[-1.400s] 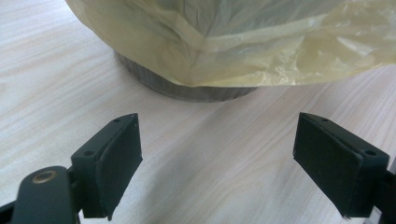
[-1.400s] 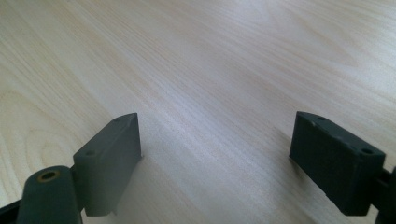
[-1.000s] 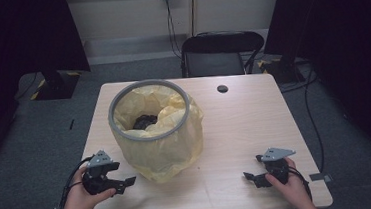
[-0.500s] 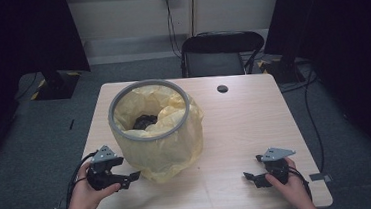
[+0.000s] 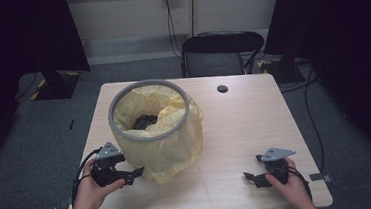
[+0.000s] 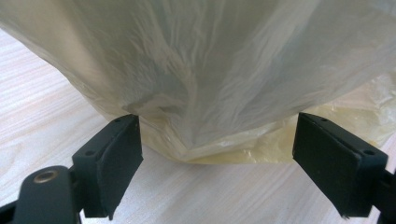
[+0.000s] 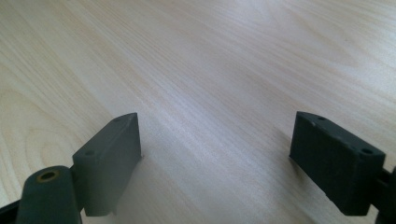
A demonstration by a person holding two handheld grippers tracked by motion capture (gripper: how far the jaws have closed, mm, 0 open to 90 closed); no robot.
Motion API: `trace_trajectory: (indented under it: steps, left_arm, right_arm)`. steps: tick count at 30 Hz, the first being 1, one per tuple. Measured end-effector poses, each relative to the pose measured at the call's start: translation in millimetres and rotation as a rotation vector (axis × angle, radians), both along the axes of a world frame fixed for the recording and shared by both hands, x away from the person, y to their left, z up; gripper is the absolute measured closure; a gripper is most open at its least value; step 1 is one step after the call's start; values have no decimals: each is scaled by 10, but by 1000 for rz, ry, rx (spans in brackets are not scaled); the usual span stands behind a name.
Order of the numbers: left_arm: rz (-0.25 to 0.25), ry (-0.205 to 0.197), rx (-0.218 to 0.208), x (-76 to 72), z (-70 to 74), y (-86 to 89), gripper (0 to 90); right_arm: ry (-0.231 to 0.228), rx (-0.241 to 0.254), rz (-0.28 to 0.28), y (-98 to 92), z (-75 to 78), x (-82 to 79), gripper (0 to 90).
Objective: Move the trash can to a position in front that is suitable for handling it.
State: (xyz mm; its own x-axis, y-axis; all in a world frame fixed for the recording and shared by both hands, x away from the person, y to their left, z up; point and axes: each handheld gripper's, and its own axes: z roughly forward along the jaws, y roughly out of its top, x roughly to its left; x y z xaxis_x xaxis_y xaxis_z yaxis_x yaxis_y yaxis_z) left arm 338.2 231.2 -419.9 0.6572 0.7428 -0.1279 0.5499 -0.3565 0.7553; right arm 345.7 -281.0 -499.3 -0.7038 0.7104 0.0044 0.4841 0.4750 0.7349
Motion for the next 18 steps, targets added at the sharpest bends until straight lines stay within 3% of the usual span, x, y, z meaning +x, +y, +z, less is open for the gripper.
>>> trace_trajectory:
  steps: [18]
  left_arm:
    - [5,-3,6,52,2,-77,154]
  right_arm:
    - [0,0,0,0,0,0,155]
